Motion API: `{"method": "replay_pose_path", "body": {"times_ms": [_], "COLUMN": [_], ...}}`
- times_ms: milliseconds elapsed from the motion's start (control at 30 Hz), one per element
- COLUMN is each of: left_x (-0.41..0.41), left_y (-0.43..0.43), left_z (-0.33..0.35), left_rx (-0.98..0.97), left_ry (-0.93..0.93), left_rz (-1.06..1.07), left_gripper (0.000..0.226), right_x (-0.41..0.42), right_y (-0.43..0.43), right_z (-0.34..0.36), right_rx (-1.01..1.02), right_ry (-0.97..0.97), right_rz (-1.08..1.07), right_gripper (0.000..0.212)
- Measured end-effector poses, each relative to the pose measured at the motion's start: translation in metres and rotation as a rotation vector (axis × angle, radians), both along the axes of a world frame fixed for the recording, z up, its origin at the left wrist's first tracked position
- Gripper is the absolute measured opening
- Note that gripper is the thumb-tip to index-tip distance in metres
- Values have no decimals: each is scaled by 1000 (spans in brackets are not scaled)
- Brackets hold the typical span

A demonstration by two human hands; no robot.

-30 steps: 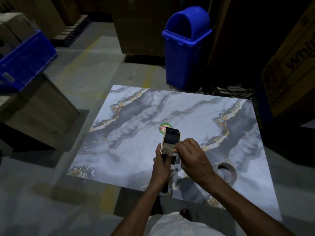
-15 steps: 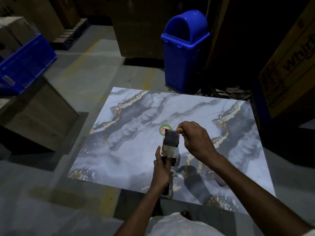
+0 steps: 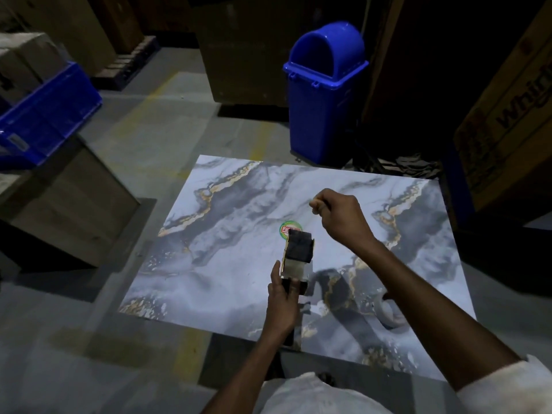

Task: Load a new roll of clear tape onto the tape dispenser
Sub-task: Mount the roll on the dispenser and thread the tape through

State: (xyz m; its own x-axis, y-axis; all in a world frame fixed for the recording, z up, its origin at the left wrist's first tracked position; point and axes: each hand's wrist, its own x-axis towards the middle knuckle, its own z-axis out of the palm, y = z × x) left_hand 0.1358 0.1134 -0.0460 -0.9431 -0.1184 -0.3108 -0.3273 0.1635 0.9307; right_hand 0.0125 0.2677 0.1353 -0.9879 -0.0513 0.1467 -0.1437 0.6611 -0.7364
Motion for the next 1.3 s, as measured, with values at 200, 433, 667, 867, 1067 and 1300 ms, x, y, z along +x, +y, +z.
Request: {"method": "replay_pose_path", "body": {"times_ms": [200, 433, 667, 867, 1067, 1300], "left_x": [4, 12, 23, 25, 25, 28], "left_y": [-3, -10, -18, -16, -16, -13], "left_z": [-6, -2, 2, 1, 9, 26], "left_rx": [8, -21, 123, 137, 178, 211], "left_ry": [1, 53, 57, 59, 57, 58], "left_rz": [-12, -32, -55, -53, -44, -46], "left_gripper": [71, 67, 59, 60, 59, 48], "right_x": [-31, -38, -33, -29, -23, -28], "right_y": [0, -3, -3, 6, 3, -2], "right_z": [-15, -43, -65, -73, -81, -87], "right_rx": [19, -28, 32, 19, 41, 132], "right_ry": [-240, -450, -483, -552, -479, -474], "right_rz": [-8, -10, 41, 53, 58, 106], "right_gripper": [25, 28, 33, 28, 30, 26]}}
